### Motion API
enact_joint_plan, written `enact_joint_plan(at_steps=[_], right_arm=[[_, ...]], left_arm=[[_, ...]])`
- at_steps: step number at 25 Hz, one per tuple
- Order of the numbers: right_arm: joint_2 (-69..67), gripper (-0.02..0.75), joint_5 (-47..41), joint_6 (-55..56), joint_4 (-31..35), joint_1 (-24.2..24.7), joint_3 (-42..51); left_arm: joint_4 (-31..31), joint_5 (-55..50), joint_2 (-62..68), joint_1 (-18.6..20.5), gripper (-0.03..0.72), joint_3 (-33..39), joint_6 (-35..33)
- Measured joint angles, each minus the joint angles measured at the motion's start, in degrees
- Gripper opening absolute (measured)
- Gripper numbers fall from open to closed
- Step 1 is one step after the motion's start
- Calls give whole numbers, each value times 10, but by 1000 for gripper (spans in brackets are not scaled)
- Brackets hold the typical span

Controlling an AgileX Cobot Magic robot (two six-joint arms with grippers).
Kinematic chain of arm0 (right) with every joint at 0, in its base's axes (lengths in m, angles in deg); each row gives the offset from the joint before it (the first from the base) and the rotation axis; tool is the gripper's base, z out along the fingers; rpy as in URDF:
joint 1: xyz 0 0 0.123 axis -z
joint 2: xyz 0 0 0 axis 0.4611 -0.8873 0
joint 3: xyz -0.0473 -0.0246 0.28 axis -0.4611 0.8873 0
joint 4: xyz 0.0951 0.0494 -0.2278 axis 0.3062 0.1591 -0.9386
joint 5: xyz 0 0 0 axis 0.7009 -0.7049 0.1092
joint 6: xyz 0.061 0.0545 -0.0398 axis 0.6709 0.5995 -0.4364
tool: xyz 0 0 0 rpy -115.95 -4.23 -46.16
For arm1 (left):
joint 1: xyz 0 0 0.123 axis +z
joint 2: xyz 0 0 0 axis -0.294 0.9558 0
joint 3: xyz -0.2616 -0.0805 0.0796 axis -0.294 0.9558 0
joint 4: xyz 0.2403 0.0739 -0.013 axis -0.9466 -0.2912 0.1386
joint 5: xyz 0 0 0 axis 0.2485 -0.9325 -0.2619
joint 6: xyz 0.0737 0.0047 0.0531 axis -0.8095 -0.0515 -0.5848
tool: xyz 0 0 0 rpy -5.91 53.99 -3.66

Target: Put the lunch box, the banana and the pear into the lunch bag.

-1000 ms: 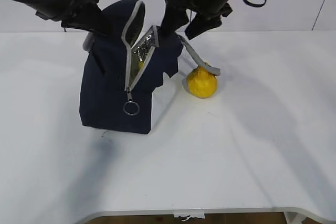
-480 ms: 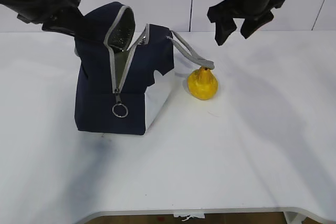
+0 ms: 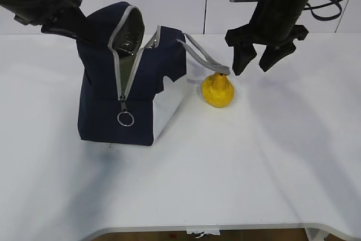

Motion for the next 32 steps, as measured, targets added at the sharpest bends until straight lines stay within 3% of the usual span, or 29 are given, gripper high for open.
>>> enact_joint_plan(at_steps=[9,15,24,32], right_arm=[[-28,510,1,-3,57,-3,1],[-57,510,4,-4,64,-7,-16],[-68,509,93,-15,65,-7,-55],[-81,509,77,-18,69,-7,-55]], left_arm=[[0,1,0,0,-7,0,0],[0,5,0,0,-7,0,0],[0,5,0,0,-7,0,0],[-1,7,0,0,-7,0,0]])
